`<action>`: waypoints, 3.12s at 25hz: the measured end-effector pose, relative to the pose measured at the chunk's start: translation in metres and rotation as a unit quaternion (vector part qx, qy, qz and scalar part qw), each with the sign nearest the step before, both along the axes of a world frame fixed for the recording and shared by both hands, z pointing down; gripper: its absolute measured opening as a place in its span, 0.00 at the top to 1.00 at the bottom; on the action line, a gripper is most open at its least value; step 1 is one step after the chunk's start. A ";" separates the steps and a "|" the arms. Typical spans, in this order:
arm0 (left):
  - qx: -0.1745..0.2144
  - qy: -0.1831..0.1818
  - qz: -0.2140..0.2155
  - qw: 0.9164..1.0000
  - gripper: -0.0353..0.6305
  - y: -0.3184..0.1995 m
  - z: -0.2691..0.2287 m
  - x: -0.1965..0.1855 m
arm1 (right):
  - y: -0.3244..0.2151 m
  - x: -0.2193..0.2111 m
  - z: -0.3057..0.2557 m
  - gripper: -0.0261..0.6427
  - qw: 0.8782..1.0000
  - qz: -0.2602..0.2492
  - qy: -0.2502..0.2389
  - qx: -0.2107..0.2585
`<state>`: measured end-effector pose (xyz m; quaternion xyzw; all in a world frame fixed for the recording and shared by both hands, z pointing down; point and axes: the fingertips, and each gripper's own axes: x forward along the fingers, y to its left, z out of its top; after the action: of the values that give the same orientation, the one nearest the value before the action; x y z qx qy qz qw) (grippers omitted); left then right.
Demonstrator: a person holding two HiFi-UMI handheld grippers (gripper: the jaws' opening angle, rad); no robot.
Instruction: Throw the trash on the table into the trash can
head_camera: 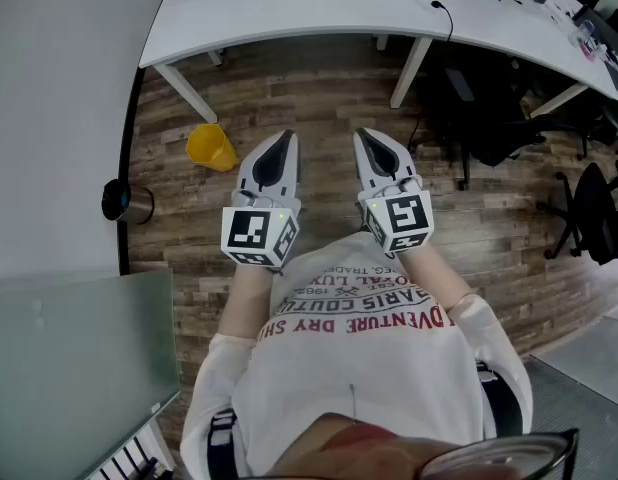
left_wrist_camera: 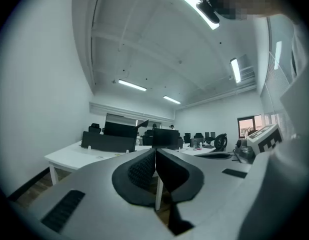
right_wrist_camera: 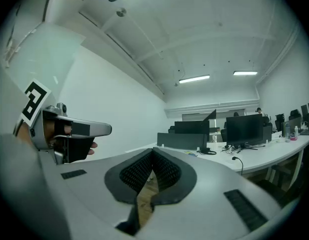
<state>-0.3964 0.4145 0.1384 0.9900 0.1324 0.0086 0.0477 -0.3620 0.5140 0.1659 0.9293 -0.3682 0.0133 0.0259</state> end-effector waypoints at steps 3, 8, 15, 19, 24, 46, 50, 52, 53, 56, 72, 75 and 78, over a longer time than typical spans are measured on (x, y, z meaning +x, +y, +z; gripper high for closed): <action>0.004 -0.006 -0.003 1.000 0.91 -0.011 0.005 0.005 | -0.011 0.003 0.004 0.92 1.000 -0.004 0.000 0.001; 0.000 -0.010 -0.002 1.000 0.91 -0.021 0.010 0.011 | -0.024 0.008 0.008 0.92 1.000 -0.009 -0.002 0.001; 0.003 -0.015 -0.002 1.000 0.91 -0.032 0.014 0.027 | -0.035 0.028 0.012 0.92 1.000 -0.007 -0.019 0.024; -0.007 -0.023 -0.005 1.000 0.91 -0.037 0.021 0.045 | -0.039 0.045 0.018 0.92 0.999 -0.014 -0.030 0.019; -0.013 -0.043 -0.013 0.999 0.91 -0.045 0.037 0.081 | -0.046 0.084 0.035 0.92 0.998 -0.020 -0.053 0.017; -0.005 -0.071 -0.067 0.995 0.91 -0.083 0.047 0.428 | -0.072 0.463 0.046 0.92 0.993 -0.064 -0.100 0.009; -0.007 -0.085 -0.059 0.995 0.91 -0.097 0.062 0.477 | -0.086 0.508 0.066 0.92 0.991 -0.062 -0.118 -0.003; -0.010 -0.089 -0.051 0.995 0.91 -0.108 0.067 0.505 | -0.096 0.531 0.074 0.92 0.991 -0.057 -0.124 -0.009; -0.011 -0.089 -0.046 0.995 0.91 -0.113 0.069 0.520 | -0.102 0.543 0.077 0.92 0.991 -0.053 -0.125 -0.011; -0.013 -0.090 -0.026 0.995 0.91 -0.132 0.075 0.565 | -0.121 0.581 0.085 0.92 0.991 -0.038 -0.129 -0.017; -0.033 -0.166 0.045 0.985 0.91 -0.272 0.140 0.781 | -0.271 0.790 0.173 0.92 0.966 0.006 -0.238 -0.101; -0.055 -0.183 0.037 0.981 0.91 -0.287 0.160 0.793 | -0.292 0.808 0.205 0.85 0.954 -0.004 -0.275 -0.116; -0.078 -0.197 0.032 0.977 0.91 -0.298 0.183 0.801 | -0.311 0.823 0.242 0.73 0.941 -0.008 -0.320 -0.113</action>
<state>0.4045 0.1163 0.3215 0.9574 0.1526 0.1945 0.1492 0.4606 0.2029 0.4075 0.8640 -0.3604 0.3515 0.0112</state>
